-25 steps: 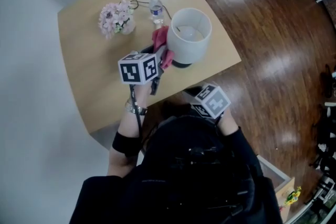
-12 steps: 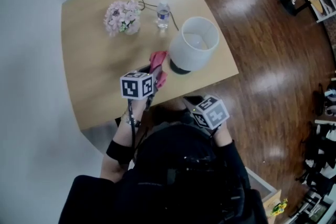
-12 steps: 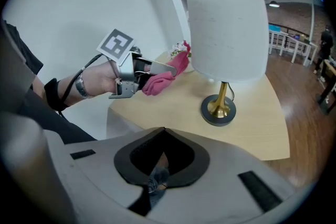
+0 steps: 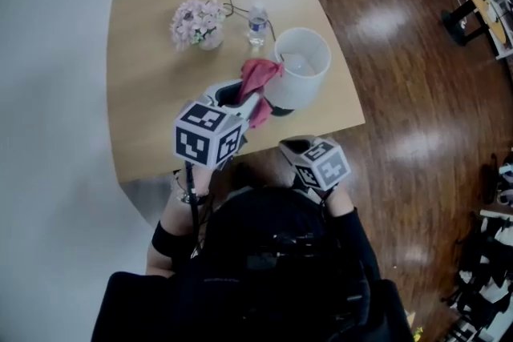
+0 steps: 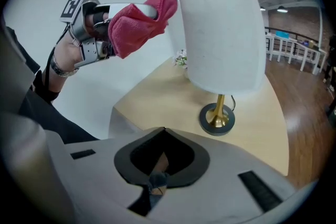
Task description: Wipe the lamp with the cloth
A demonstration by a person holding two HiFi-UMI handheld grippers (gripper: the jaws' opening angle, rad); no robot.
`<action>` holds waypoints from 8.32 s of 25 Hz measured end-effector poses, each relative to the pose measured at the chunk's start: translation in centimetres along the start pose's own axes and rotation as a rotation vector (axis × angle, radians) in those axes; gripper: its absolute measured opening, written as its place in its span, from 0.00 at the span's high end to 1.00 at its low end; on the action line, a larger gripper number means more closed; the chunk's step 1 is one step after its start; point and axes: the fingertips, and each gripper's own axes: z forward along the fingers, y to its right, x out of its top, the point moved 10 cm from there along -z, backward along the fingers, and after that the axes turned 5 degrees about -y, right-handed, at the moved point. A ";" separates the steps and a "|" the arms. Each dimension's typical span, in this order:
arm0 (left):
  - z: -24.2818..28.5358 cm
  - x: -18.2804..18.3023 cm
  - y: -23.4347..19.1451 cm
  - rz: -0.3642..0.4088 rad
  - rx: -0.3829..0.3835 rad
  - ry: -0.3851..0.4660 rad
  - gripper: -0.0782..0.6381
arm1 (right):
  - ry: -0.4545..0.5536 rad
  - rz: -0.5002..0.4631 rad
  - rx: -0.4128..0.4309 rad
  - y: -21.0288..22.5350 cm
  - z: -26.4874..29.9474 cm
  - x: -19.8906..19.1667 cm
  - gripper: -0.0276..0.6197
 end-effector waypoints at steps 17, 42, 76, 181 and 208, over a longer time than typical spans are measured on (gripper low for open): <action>6.6 -6.9 3.6 -0.023 0.157 -0.296 0.73 | -0.031 -0.107 0.140 4.5 -2.3 -2.9 0.95; 0.4 3.3 10.5 0.224 0.255 -0.144 0.73 | 0.010 -0.084 0.164 5.9 -3.4 -4.5 0.95; 6.4 -1.1 16.4 0.059 0.404 -0.239 0.73 | -0.071 -0.098 0.248 12.9 -6.7 -11.4 0.95; 19.6 8.3 19.6 -0.561 1.255 -0.099 0.73 | -0.431 -0.902 0.748 36.1 -4.6 8.7 0.95; 30.9 -2.3 15.6 -0.930 1.065 -0.231 0.73 | -0.435 -0.957 0.848 39.6 -3.9 11.0 0.95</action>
